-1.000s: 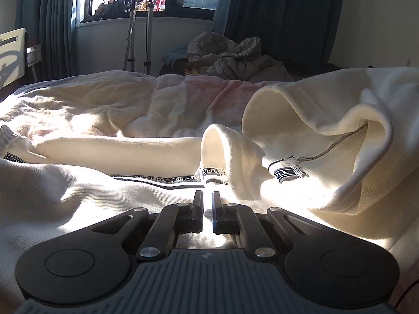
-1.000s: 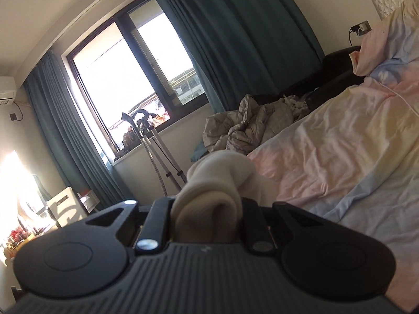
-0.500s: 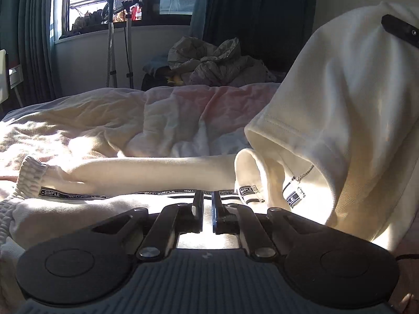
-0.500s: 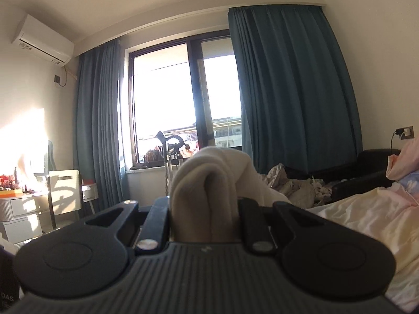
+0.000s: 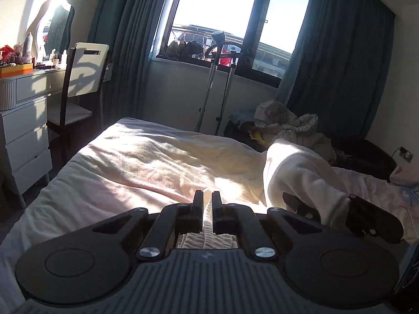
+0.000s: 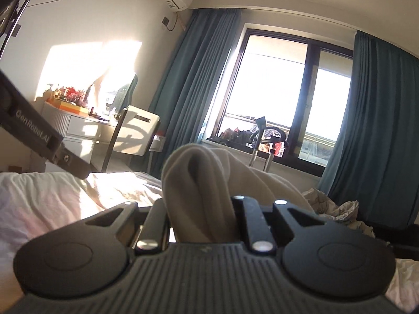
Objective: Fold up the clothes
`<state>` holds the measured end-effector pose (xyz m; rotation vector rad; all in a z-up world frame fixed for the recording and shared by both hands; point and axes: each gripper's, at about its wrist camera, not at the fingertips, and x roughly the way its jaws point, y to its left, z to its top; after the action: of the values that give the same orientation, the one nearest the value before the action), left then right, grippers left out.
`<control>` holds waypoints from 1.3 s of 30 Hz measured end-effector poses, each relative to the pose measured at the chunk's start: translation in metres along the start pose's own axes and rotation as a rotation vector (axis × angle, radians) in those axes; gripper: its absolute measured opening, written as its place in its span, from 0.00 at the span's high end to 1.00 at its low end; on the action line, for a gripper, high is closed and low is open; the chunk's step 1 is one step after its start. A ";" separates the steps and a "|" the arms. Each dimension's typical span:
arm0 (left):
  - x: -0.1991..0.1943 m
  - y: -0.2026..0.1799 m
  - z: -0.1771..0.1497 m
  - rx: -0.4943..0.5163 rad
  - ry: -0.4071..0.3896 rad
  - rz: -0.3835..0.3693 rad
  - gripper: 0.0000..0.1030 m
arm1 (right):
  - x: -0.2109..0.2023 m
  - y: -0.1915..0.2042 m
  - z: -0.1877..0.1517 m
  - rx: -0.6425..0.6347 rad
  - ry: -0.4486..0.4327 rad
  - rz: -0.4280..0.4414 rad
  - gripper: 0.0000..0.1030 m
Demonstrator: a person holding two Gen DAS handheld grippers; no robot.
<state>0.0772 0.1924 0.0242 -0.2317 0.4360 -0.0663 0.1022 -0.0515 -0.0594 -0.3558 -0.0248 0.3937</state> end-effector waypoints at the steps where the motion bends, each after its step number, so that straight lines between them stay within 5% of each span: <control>1: -0.003 0.008 0.000 -0.021 0.002 0.001 0.93 | 0.008 0.020 -0.005 -0.028 0.022 0.035 0.84; 5: -0.008 0.025 -0.001 -0.081 0.017 -0.001 0.93 | 0.024 0.072 -0.028 -0.121 0.108 0.135 0.83; 8: -0.008 0.024 -0.002 -0.107 0.026 -0.007 0.91 | 0.022 0.074 -0.028 -0.135 0.111 0.147 0.82; 9: -0.006 0.021 -0.002 -0.115 0.031 -0.009 0.85 | 0.021 0.069 -0.024 -0.118 0.115 0.164 0.80; 11: -0.005 0.014 -0.004 -0.129 0.033 -0.018 0.48 | 0.019 0.058 -0.015 -0.083 0.126 0.214 0.74; 13: -0.005 0.006 -0.008 -0.140 0.031 -0.029 0.38 | 0.014 0.050 -0.006 -0.049 0.151 0.297 0.69; 15: -0.002 -0.005 -0.013 -0.137 0.050 -0.034 0.38 | 0.001 0.040 0.001 -0.040 0.158 0.336 0.68; 19: 0.006 -0.019 -0.028 -0.165 0.112 -0.049 0.38 | -0.038 0.010 0.016 0.005 0.153 0.422 0.39; 25: 0.010 -0.032 -0.045 -0.149 0.180 -0.038 0.37 | -0.099 -0.050 0.020 0.107 0.182 0.351 0.36; 31: 0.027 -0.028 -0.057 -0.194 0.244 -0.018 0.39 | -0.101 -0.091 -0.022 0.316 0.303 0.230 0.36; 33: 0.031 -0.027 -0.059 -0.212 0.236 -0.022 0.45 | -0.091 -0.091 -0.035 0.368 0.325 0.243 0.38; 36: 0.034 -0.025 -0.059 -0.234 0.213 0.000 0.71 | -0.088 -0.072 -0.040 0.304 0.324 0.244 0.74; 39: 0.030 -0.015 -0.053 -0.305 0.162 -0.024 0.80 | -0.097 -0.048 -0.036 0.143 0.282 0.253 0.84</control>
<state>0.0816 0.1634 -0.0308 -0.5341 0.6049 -0.0424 0.0340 -0.1418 -0.0719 -0.2712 0.3252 0.5892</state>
